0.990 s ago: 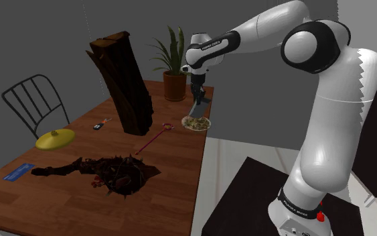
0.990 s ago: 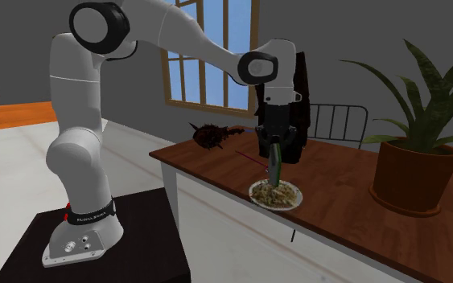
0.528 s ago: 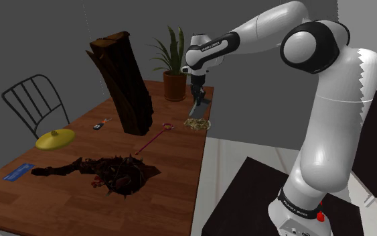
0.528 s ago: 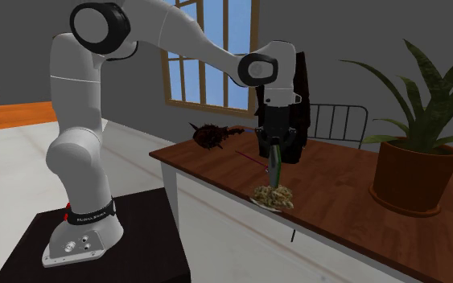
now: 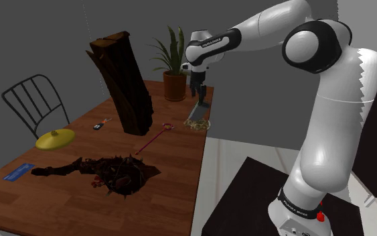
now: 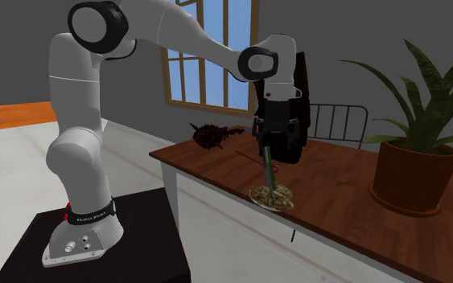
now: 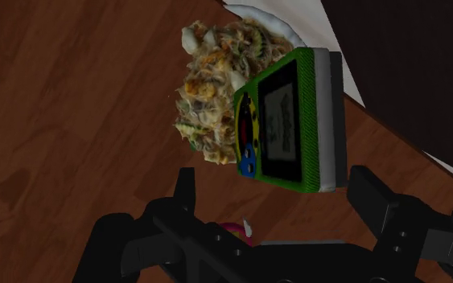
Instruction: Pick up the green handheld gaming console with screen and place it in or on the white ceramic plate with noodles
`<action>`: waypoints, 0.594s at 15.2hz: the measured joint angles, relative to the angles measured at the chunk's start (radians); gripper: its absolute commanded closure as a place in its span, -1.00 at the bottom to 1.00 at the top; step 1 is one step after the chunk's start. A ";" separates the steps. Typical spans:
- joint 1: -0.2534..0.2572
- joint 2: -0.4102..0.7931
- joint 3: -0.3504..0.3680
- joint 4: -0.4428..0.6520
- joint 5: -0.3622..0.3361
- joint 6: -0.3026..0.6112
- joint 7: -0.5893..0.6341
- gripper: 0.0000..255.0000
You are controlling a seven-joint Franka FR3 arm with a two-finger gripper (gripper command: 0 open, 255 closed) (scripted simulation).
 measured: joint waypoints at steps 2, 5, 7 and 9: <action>0.001 -0.009 0.000 0.050 -0.003 -0.058 0.002 -1.00; 0.001 -0.013 -0.001 0.066 -0.004 -0.079 0.001 -1.00; 0.000 -0.013 -0.001 0.068 -0.004 -0.081 0.001 -1.00; 0.000 -0.013 -0.001 0.069 -0.004 -0.082 0.001 -1.00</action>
